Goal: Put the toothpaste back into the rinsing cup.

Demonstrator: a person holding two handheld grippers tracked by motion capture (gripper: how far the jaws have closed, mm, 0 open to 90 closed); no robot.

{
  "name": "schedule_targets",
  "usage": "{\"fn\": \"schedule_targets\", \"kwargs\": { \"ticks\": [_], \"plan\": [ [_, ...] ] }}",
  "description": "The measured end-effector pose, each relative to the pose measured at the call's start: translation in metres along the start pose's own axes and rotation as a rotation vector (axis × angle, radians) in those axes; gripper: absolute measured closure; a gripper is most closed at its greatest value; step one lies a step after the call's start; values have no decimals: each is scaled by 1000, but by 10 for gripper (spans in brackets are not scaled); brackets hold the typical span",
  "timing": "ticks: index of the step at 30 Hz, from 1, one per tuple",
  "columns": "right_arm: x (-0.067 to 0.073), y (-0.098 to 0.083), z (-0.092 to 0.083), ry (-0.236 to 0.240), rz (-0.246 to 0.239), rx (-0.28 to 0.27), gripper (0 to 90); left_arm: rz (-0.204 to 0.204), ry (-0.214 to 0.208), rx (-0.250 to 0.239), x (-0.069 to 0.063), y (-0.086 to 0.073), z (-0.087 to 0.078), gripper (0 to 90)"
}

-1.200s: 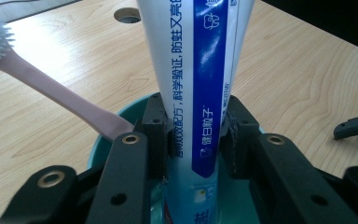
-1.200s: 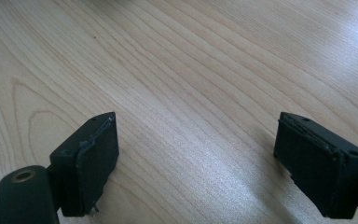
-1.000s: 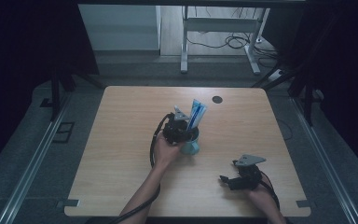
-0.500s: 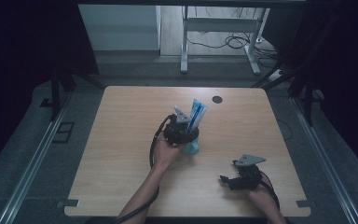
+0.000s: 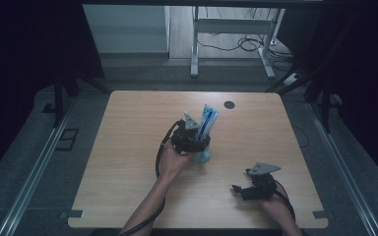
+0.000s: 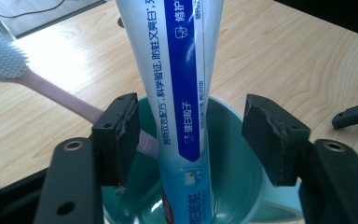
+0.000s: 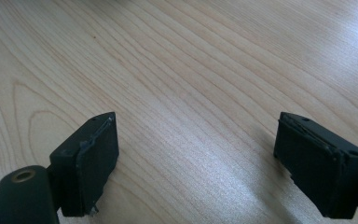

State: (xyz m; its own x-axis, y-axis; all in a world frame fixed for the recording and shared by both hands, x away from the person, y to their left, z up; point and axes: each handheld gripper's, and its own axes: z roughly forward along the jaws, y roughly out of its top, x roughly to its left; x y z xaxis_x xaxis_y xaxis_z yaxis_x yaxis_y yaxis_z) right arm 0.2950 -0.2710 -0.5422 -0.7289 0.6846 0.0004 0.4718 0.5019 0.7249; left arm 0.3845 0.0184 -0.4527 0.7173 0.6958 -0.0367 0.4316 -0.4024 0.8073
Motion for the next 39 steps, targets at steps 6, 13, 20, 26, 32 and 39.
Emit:
{"fn": "schedule_targets", "kwargs": {
  "ticks": [6, 13, 20, 26, 32, 39],
  "plan": [
    [0, 0, 0, 0, 0, 0, 137, -26, -23, -12, 2, -1, -5, 299],
    [0, 0, 0, 0, 0, 0, 137, -21, -43, -7, 0, -2, -10, 245],
    [0, 0, 0, 0, 0, 0, 137, -29, -54, 8, -2, -8, -14, 201],
    [0, 0, 0, 0, 0, 0, 137, -52, -82, 5, 0, -13, -21, 177],
    [0, 0, 0, 0, -1, -1, 137, -61, -101, -8, 0, -18, -30, 156],
    [0, 0, 0, 0, -1, -1, 137, -74, -108, -10, 2, -25, -39, 146]
  ]
}}
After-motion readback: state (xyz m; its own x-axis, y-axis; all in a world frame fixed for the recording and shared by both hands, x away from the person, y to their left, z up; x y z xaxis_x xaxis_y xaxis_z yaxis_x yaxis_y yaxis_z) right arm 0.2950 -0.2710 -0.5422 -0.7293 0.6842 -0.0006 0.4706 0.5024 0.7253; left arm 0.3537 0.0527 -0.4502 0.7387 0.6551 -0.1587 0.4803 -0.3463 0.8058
